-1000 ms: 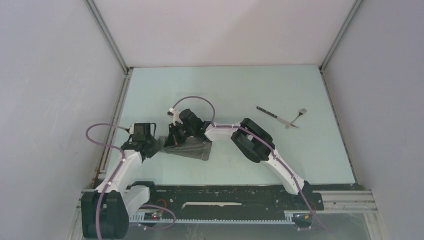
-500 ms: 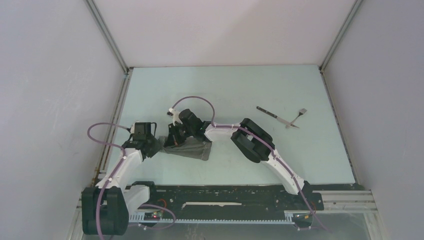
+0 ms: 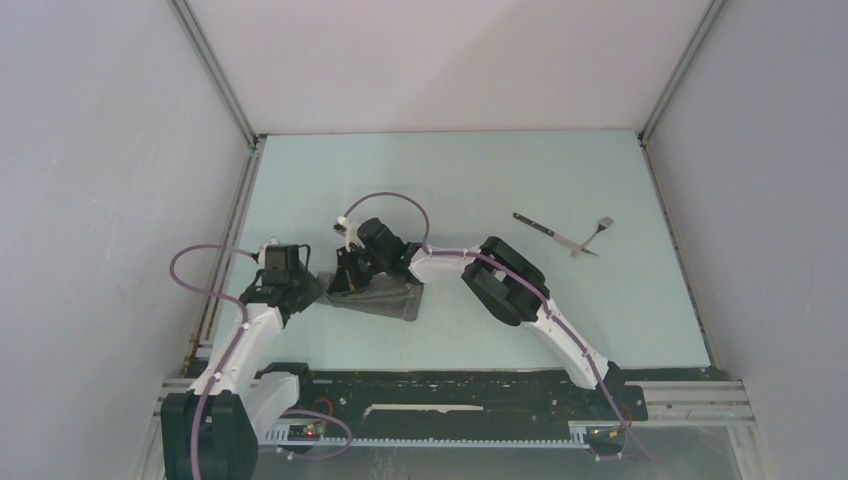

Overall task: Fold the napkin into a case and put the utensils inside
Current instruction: Grasp the top corner of the smaller rectangle folded napkin from the folded napkin.

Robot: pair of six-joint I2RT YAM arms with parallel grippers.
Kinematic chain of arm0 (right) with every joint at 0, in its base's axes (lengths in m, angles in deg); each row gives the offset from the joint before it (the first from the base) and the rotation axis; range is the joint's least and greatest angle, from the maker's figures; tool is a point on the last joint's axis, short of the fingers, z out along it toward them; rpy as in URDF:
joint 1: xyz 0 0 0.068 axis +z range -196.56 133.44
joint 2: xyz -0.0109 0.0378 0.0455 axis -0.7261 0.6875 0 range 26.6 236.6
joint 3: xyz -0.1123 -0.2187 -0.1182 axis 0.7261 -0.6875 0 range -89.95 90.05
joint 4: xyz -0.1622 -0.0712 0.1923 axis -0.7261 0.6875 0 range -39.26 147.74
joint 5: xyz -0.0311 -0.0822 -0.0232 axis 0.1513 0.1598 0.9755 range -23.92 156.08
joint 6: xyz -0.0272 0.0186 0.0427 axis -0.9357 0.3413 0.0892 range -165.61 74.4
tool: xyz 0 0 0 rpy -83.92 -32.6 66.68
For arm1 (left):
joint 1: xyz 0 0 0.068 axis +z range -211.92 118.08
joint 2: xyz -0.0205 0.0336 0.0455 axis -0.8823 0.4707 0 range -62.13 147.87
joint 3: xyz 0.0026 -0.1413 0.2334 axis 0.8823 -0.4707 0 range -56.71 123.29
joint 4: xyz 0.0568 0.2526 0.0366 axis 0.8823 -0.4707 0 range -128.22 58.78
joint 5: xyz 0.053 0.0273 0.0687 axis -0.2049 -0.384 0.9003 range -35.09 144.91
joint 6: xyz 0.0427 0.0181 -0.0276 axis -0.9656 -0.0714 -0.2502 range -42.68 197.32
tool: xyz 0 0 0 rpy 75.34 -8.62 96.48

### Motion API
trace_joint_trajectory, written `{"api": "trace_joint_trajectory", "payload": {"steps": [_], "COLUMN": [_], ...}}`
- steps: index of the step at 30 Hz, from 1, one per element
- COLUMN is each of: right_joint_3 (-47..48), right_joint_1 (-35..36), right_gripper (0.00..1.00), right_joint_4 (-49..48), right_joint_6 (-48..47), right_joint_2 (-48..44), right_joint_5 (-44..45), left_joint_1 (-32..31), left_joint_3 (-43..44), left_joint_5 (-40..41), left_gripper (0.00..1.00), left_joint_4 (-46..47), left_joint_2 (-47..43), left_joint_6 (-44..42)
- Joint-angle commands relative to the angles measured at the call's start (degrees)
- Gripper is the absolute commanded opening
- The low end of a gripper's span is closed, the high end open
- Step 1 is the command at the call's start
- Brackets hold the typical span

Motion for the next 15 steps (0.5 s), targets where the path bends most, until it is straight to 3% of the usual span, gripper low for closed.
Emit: {"api": "trace_joint_trajectory", "payload": {"steps": [1,7,10,15], "right_joint_3": [1.18,1.1,1.06,1.08], "right_joint_1": [1.63,1.72,1.72,1.83], "right_gripper": [0.0,0.0,0.0,0.0], "right_joint_4": [2.99,3.09,2.96,2.97], "right_joint_6": [-2.07,-2.16,-2.17,-2.15], "right_joint_2": [-0.8,-0.97,-1.06,-0.9], "right_joint_5": [1.6,1.64,1.73,1.66], "left_joint_1": [-0.41,-0.73,-0.78,-0.96], "left_joint_3": [0.67,0.33,0.27,-0.7], "left_joint_5": [-1.37,-1.97,-1.73,-1.62], "left_gripper": [0.37,0.33,0.22,0.22], "left_joint_4": [1.56,2.56,2.57,2.15], "left_joint_2": [0.82,2.21,2.44,1.17], "left_joint_6": [-0.62,-0.81,-0.6,-0.33]}}
